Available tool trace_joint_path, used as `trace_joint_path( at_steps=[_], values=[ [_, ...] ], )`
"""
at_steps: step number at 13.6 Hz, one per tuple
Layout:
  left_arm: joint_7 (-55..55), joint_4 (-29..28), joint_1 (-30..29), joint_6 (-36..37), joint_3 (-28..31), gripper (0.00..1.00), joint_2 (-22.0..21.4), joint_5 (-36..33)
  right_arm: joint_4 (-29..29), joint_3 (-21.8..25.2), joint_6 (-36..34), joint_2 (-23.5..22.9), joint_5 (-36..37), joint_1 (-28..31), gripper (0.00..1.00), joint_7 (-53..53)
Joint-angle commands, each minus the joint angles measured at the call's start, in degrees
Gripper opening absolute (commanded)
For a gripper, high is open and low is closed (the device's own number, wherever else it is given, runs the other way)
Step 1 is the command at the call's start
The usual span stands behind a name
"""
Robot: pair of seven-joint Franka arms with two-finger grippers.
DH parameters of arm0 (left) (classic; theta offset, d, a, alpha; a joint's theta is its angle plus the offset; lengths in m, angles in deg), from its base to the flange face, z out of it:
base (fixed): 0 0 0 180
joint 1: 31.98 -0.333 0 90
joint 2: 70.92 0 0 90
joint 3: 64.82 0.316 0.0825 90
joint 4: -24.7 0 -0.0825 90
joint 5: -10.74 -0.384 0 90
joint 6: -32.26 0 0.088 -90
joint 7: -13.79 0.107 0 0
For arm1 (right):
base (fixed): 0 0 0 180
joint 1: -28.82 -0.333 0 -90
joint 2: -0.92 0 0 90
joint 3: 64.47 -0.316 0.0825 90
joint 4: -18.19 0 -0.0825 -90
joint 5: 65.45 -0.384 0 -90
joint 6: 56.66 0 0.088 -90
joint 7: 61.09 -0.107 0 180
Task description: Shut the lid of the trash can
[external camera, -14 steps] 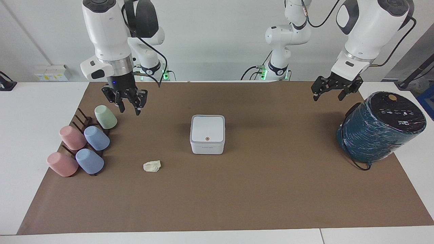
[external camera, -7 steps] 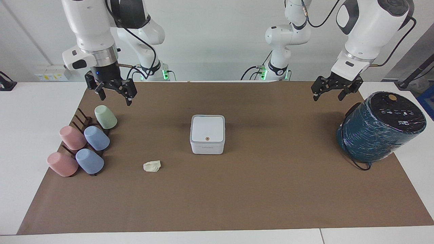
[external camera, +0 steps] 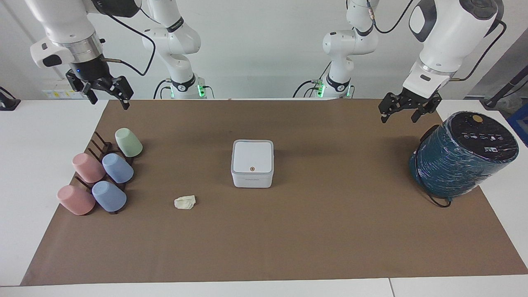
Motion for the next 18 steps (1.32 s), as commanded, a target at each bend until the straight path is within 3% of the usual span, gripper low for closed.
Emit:
trace_joint_path(
  at_steps=[1,18],
  values=[
    [-0.08,-1.99,-0.42,-0.39,-0.01,1.00,-1.80,0.59,1.78,0.07,1.32,1.15,-1.31,-0.48,1.00,1.12],
    [-0.08,-1.99,-0.42,-0.39,-0.01,1.00,-1.80,0.59,1.51,-0.28,-1.67,1.06,-0.52,-2.51,1.00,1.21]
  ],
)
